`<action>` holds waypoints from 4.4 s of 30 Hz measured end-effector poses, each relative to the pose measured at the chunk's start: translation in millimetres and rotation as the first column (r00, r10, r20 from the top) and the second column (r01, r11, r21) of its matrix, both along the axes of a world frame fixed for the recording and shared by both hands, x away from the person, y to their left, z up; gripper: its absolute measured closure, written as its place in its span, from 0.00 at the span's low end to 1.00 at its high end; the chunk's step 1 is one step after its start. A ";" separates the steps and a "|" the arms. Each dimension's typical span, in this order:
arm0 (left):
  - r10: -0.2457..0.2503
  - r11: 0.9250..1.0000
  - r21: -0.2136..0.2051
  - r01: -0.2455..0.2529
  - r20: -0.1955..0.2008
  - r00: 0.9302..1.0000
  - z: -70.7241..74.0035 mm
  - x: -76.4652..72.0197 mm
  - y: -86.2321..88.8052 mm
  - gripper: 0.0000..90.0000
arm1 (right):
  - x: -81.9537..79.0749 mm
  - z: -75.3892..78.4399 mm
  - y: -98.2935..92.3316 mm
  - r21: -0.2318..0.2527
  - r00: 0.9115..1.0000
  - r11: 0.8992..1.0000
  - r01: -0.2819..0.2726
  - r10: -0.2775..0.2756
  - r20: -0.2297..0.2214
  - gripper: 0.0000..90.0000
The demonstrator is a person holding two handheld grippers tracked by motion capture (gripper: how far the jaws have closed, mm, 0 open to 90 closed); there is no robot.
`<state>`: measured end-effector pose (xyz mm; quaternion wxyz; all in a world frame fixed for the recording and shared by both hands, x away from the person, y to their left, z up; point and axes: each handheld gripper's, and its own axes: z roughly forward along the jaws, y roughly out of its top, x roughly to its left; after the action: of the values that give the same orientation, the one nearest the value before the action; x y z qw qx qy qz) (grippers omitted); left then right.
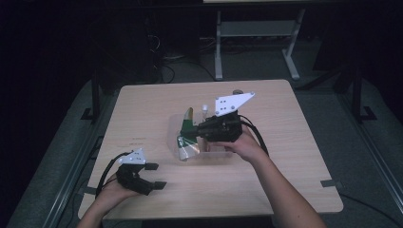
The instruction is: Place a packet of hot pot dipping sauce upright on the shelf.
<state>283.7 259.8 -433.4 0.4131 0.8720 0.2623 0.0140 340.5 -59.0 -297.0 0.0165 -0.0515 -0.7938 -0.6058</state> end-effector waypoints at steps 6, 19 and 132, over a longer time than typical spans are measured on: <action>0.009 1.000 -0.005 -0.009 0.003 1.000 -1.4 0.1 1.8 0.21 | 14.6 -2.1 7.2 -0.009 1.000 1.000 0.007 -0.008 -0.009 1.00; 0.013 1.000 0.000 -0.013 -0.003 1.000 -2.0 0.0 3.2 0.21 | 39.4 -12.0 -2.4 -0.038 0.997 0.997 0.066 -0.067 -0.046 1.00; -0.013 0.996 0.087 0.010 0.032 0.999 -4.9 -32.1 -8.2 0.21 | -65.6 -146.7 -153.4 -0.479 0.858 0.748 0.459 -0.514 0.021 0.33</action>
<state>251.6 251.6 -438.3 0.3790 0.8903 0.2497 0.0371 274.9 -212.4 -443.8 -0.1103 -0.2931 -0.8724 -0.3752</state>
